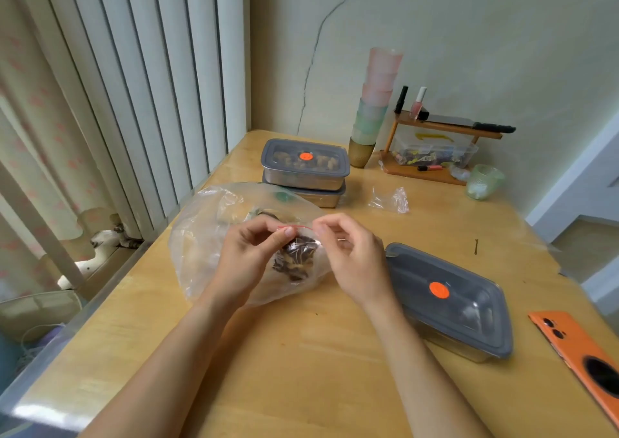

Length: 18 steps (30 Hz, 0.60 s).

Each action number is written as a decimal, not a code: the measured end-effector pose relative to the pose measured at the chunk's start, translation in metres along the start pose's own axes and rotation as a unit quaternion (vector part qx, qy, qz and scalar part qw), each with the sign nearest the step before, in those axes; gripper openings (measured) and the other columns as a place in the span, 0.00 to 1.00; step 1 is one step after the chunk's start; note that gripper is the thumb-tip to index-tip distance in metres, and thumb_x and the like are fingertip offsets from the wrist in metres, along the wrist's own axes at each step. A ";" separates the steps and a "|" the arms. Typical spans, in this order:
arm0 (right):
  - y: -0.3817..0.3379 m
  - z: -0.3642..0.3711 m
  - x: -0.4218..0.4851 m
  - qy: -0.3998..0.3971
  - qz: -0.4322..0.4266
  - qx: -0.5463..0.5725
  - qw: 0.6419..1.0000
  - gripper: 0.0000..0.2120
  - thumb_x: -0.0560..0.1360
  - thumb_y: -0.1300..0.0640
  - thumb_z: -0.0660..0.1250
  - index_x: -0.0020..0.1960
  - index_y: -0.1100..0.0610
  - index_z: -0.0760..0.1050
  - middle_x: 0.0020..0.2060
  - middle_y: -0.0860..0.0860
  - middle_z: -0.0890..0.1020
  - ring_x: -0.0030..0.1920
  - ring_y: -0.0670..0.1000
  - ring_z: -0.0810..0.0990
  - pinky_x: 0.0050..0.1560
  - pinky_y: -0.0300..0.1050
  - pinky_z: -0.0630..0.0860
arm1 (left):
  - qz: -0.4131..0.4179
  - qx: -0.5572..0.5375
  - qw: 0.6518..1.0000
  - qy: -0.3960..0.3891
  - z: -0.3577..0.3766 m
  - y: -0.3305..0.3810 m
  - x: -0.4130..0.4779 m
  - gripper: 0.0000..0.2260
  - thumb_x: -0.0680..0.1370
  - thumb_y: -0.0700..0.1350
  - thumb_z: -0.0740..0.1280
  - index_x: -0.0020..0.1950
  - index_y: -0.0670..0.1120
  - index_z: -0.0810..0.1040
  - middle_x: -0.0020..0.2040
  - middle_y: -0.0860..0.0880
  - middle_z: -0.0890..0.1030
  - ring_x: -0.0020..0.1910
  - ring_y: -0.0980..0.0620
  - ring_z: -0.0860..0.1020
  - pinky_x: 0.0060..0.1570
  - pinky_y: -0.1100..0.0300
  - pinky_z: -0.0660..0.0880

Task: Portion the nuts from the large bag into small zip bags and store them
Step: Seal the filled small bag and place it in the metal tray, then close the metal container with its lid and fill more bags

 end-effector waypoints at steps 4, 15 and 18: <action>0.024 -0.083 0.002 0.117 0.092 -0.195 0.969 0.09 0.83 0.52 0.65 0.50 0.54 0.82 0.45 0.50 0.85 0.49 0.52 0.82 0.49 0.46 0.77 | 0.012 -0.023 1.000 -0.008 0.002 0.014 -0.008 0.08 0.75 0.40 0.73 0.43 0.34 0.81 0.43 0.30 0.81 0.44 0.46 0.81 0.47 0.60 0.78; 0.122 -0.194 -0.060 -0.029 0.299 -0.266 0.916 0.24 0.84 0.40 0.57 0.42 0.59 0.72 0.34 0.54 0.73 0.38 0.56 0.73 0.38 0.50 0.66 | -0.207 0.079 0.957 -0.187 0.102 -0.020 -0.035 0.06 0.79 0.49 0.66 0.44 0.49 0.75 0.43 0.45 0.76 0.43 0.47 0.74 0.49 0.51 0.70; 0.114 -0.195 -0.067 -0.073 0.266 -0.229 0.933 0.22 0.85 0.43 0.59 0.39 0.57 0.63 0.33 0.50 0.65 0.34 0.50 0.63 0.37 0.49 0.58 | -0.245 0.107 0.946 -0.182 0.112 -0.029 -0.040 0.10 0.73 0.51 0.65 0.46 0.45 0.78 0.45 0.45 0.78 0.46 0.48 0.73 0.52 0.52 0.67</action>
Point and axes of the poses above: each hand's wrist, its own x-axis towards the middle knuckle, its own z-axis out of the palm, y = z × x, the point moved 9 cm from there along x, towards the middle knuckle
